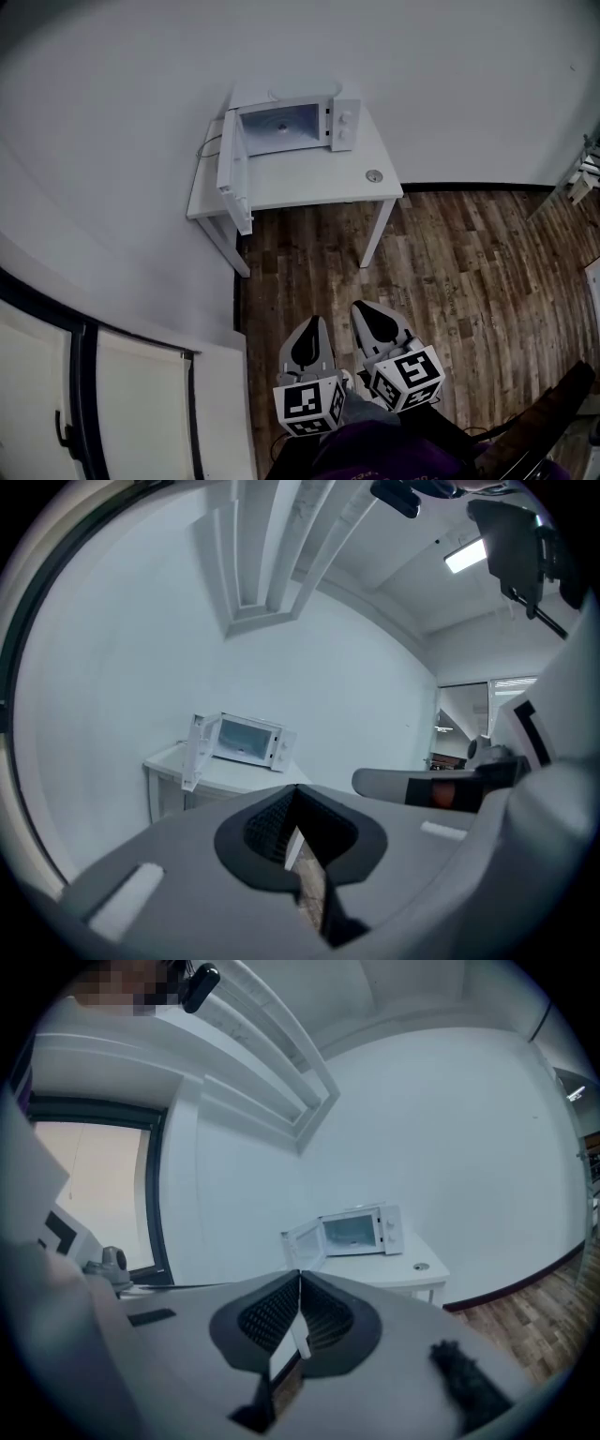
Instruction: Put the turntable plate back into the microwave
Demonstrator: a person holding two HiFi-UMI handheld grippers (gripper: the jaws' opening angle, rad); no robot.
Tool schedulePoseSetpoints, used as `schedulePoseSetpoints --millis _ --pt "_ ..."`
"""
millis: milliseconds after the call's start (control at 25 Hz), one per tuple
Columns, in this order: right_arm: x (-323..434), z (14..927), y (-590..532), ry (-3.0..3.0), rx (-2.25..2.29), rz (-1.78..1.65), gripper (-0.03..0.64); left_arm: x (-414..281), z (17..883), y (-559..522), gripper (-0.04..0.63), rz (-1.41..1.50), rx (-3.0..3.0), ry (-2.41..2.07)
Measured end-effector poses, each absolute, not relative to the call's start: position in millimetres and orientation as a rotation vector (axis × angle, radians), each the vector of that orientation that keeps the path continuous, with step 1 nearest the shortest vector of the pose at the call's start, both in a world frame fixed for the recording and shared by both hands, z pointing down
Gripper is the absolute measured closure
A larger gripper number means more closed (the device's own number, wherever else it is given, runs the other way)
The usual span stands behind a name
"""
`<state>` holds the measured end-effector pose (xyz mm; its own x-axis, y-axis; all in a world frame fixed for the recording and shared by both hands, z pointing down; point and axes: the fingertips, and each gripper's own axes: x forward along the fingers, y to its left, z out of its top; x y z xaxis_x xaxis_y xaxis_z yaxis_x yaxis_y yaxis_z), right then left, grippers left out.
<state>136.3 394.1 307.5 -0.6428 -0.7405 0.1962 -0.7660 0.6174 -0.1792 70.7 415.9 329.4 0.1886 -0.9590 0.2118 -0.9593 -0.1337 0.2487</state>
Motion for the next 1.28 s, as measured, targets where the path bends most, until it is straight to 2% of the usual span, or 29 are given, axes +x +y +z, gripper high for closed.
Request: schedulePoseSetpoints --millis 680,1280 --pt "144 304 292 -2.782 1.212 0.407 0.606 90 324 317 0.591 -0.001 2.123 -1.851" --pt "114 311 201 -2.738 1.298 0.405 0.606 57 331 221 0.591 0.008 2.171 -1.784"
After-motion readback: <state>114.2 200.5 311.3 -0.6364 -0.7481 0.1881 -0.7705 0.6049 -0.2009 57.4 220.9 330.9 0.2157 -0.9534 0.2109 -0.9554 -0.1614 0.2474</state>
